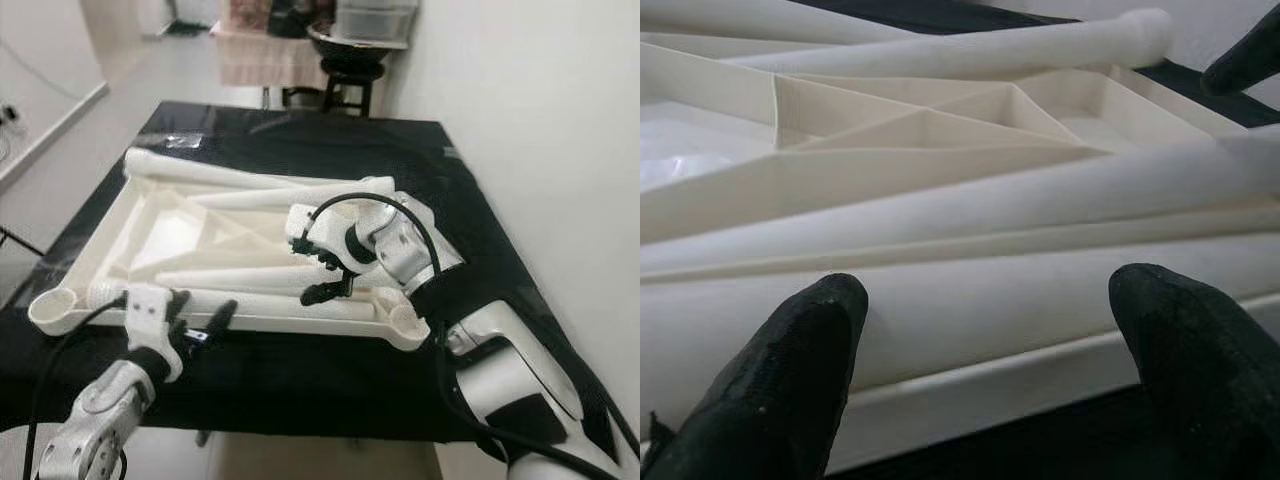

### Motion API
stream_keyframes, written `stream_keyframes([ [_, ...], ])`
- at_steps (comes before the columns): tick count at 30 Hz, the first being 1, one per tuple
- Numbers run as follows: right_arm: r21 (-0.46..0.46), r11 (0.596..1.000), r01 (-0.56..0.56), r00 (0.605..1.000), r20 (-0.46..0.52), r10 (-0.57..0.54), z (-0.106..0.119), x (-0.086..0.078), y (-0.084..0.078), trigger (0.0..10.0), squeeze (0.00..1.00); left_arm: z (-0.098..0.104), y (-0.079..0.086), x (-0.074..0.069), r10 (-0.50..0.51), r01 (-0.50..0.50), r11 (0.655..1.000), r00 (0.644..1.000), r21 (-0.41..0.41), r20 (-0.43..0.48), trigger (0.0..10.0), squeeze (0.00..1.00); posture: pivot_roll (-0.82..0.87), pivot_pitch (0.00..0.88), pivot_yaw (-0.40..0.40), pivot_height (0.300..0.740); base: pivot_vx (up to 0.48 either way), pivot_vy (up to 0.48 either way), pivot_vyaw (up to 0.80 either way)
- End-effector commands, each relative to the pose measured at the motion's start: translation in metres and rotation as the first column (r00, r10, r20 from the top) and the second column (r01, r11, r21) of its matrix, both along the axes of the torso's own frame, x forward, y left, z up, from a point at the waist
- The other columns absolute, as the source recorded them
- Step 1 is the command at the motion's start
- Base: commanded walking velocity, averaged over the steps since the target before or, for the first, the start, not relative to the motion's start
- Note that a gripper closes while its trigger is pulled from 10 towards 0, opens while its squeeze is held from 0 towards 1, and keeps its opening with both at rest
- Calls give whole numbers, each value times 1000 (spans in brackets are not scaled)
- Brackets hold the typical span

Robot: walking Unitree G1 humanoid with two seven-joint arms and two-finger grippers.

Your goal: Building children table

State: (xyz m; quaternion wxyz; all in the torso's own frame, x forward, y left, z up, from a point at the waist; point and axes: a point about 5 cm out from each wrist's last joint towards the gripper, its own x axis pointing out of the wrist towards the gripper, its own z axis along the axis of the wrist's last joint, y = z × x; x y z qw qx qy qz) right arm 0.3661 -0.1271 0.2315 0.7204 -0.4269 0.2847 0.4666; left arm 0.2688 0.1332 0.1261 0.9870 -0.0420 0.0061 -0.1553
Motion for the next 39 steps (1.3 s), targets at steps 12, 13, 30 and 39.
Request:
stream_keyframes([
  [12,-122,980,156,987,-3,-158,9,23,-24,10000,0,-1,-2,-9,-2,3,999,1000,32,-11,10000,0,59,123,-105,740,0,0,0],
  [13,-122,980,156,987,-3,-158,9,23,-24,10000,0,-1,-2,-9,-2,3,999,1000,32,-11,10000,0,59,123,-105,740,0,0,0],
  [30,-325,940,103,994,-10,-112,0,28,-38,10000,0,0,-5,-14,-2,2,1000,1000,11,-16,10000,0,41,146,-117,740,0,0,0],
  [39,-432,893,127,992,30,-126,-1,32,-42,0,0,0,-7,-15,3,-3,1000,1000,5,-15,10000,0,35,147,-126,740,0,0,0],
])
